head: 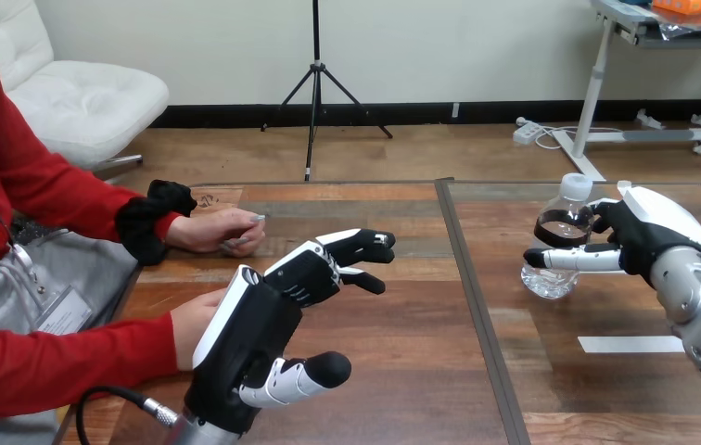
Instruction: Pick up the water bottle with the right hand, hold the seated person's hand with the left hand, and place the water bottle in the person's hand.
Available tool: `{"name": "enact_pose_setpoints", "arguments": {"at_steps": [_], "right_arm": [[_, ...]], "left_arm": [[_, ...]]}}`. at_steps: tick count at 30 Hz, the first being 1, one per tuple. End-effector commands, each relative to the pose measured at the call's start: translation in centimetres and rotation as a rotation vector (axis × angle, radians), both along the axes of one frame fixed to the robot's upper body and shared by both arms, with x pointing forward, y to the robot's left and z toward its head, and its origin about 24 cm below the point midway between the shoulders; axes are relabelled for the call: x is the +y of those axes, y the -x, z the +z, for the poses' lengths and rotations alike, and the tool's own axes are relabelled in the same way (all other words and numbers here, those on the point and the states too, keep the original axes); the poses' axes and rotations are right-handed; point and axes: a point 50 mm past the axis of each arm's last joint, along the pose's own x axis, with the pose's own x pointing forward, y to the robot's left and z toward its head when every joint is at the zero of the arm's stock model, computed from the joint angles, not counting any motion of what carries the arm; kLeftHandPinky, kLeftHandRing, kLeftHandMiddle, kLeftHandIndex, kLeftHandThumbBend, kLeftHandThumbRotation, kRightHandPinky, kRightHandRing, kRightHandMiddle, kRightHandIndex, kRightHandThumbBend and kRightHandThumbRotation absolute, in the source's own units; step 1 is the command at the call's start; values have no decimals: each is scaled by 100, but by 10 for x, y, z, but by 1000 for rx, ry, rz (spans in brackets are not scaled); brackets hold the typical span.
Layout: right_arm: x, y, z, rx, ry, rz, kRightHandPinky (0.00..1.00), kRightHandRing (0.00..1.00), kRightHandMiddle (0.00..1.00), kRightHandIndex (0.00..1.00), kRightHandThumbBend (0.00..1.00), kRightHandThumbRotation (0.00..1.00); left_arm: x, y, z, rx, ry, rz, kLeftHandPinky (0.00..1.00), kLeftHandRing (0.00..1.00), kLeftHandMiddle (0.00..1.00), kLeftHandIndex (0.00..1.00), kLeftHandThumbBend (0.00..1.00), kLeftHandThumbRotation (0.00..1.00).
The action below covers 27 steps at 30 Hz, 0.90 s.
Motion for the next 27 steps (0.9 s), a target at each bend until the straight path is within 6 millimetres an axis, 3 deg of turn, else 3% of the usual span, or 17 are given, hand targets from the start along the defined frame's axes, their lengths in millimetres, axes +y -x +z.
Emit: {"name": "enact_pose_setpoints", "arguments": {"at_steps": [1, 11, 16, 27], "right_arm": [[9, -3, 1, -54, -58, -1, 69, 80, 83, 85, 100, 60], [13, 2, -8, -108, -127, -30, 62, 71, 75, 80, 100, 47], [14, 4, -12, -129, -174, -60, 58, 66, 70, 76, 96, 32], [19, 10, -19, -222, -268, -98, 50, 58, 63, 68, 94, 9]], "left_arm": [[3, -6, 15, -88, -2, 14, 64, 77, 80, 76, 89, 68], [8, -5, 15, -79, 11, 16, 65, 78, 80, 77, 89, 66], [10, -4, 15, -74, 15, 13, 66, 79, 81, 77, 89, 64], [14, -4, 14, -68, 19, 16, 66, 79, 81, 76, 90, 64]]}}
